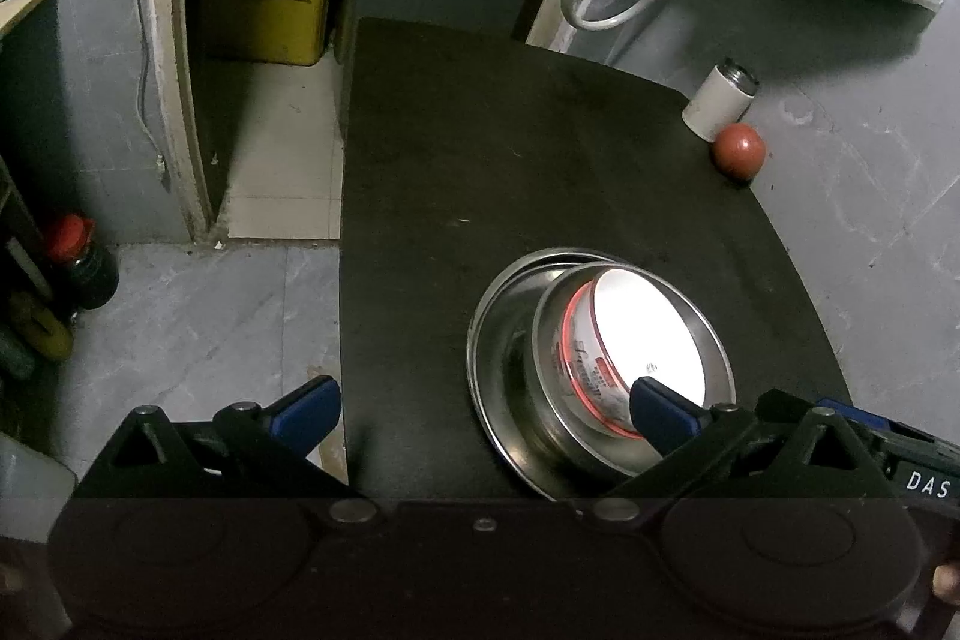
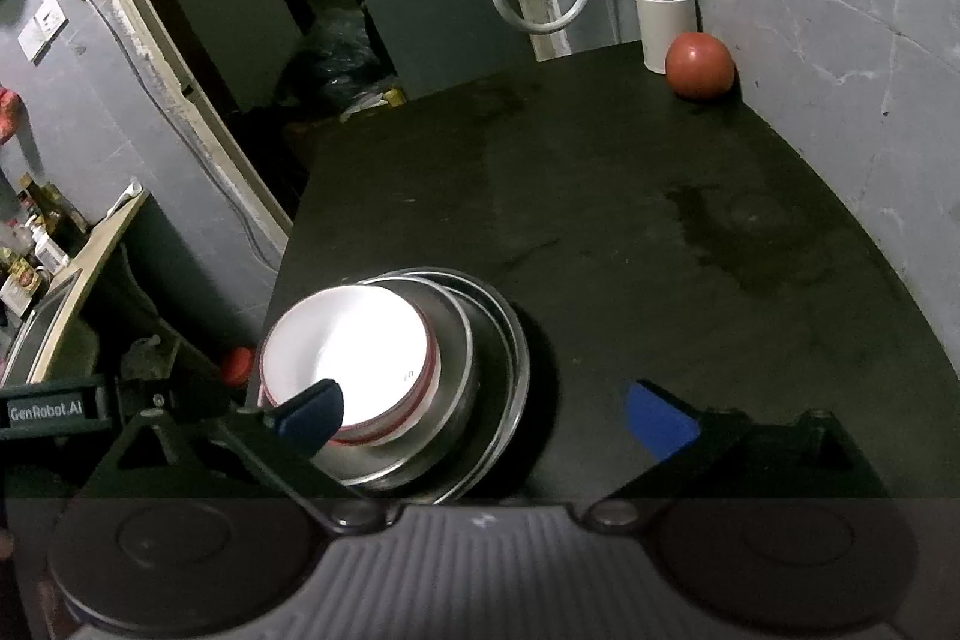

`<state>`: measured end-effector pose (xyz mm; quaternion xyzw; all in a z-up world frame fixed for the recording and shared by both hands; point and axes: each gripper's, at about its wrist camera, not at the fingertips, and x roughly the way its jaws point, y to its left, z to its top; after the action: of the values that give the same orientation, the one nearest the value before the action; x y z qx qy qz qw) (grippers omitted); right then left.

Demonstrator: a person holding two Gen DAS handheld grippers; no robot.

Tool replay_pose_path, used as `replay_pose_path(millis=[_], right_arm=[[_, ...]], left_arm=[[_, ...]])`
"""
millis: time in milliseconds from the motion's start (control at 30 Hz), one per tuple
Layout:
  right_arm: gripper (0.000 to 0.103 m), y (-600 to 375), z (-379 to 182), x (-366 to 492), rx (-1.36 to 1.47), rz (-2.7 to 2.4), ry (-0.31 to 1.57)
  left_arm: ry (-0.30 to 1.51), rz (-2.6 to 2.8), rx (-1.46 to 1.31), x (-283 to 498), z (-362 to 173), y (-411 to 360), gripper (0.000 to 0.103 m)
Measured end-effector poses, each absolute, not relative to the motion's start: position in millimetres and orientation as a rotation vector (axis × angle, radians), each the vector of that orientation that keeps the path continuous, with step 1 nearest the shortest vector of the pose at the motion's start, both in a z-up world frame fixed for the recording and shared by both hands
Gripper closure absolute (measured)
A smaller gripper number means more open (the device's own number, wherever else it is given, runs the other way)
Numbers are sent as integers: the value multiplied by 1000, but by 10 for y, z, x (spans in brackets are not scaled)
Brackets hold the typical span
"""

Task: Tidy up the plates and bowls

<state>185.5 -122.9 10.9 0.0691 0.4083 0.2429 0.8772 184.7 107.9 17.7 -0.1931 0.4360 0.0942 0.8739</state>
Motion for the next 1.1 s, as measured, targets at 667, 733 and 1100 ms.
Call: replay_pose_path(millis=[667,733,1100], right_arm=[[0,-1285,131,1836,102,573,807],[0,-1290,136,1831,99,588,798],[0,-1262,204,1680,76,596,716]], left_arm=[[819,266,-394,1698,250,922,1],[800,284,-386,1651,271,895,1],[711,307,-355,1438,369,806,1]])
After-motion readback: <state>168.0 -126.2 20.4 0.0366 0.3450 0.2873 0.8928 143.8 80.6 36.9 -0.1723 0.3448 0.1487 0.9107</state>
